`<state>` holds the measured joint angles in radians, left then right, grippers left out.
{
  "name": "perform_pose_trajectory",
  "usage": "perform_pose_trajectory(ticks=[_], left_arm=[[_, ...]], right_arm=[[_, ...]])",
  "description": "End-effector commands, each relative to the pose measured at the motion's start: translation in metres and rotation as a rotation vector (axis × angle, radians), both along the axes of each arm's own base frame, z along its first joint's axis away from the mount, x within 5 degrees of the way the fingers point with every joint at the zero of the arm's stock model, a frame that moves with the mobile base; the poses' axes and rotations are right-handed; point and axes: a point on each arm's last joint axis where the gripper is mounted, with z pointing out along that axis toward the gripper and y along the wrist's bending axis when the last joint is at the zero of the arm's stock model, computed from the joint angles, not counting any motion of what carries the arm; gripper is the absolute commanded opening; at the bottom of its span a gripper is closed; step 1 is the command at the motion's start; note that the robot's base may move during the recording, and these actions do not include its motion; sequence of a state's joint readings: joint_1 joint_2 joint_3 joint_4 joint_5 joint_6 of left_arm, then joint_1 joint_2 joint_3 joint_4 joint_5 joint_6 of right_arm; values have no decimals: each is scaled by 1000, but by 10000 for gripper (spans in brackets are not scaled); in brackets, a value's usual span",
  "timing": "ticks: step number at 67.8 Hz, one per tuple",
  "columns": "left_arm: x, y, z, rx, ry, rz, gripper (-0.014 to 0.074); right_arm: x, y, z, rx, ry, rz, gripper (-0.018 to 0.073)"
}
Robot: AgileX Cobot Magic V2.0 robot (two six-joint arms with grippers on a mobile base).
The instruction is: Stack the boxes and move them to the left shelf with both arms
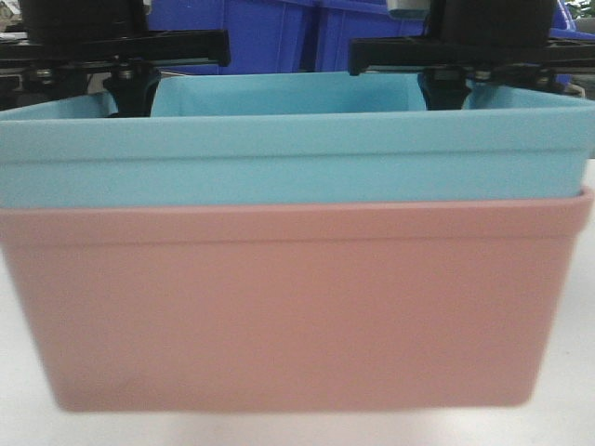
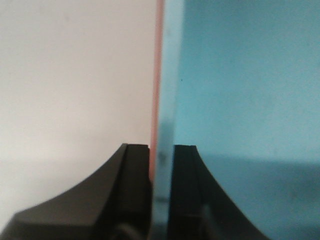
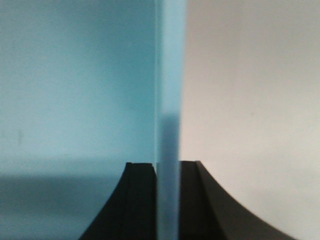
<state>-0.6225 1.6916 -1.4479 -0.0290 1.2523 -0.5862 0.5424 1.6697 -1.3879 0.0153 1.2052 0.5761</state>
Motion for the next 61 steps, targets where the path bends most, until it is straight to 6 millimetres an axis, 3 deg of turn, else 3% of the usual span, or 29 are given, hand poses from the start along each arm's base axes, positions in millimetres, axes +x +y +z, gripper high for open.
perform_pose_trajectory(ticks=[1,30,42,61], left_arm=[[-31,3,27,-36,35,6,-12],[-97,6,38,-47,16,-10,-12],[-116,6,44,-60,1,-10,-12],[-137,4,33,-29,24,-7,-12]], right_arm=[[-23,5,30,104,-86,-7,56],[-92,6,36,122,-111,10,56],[-109,6,39,125,-112,4,56],[-125,9,37,122,-110,31,56]])
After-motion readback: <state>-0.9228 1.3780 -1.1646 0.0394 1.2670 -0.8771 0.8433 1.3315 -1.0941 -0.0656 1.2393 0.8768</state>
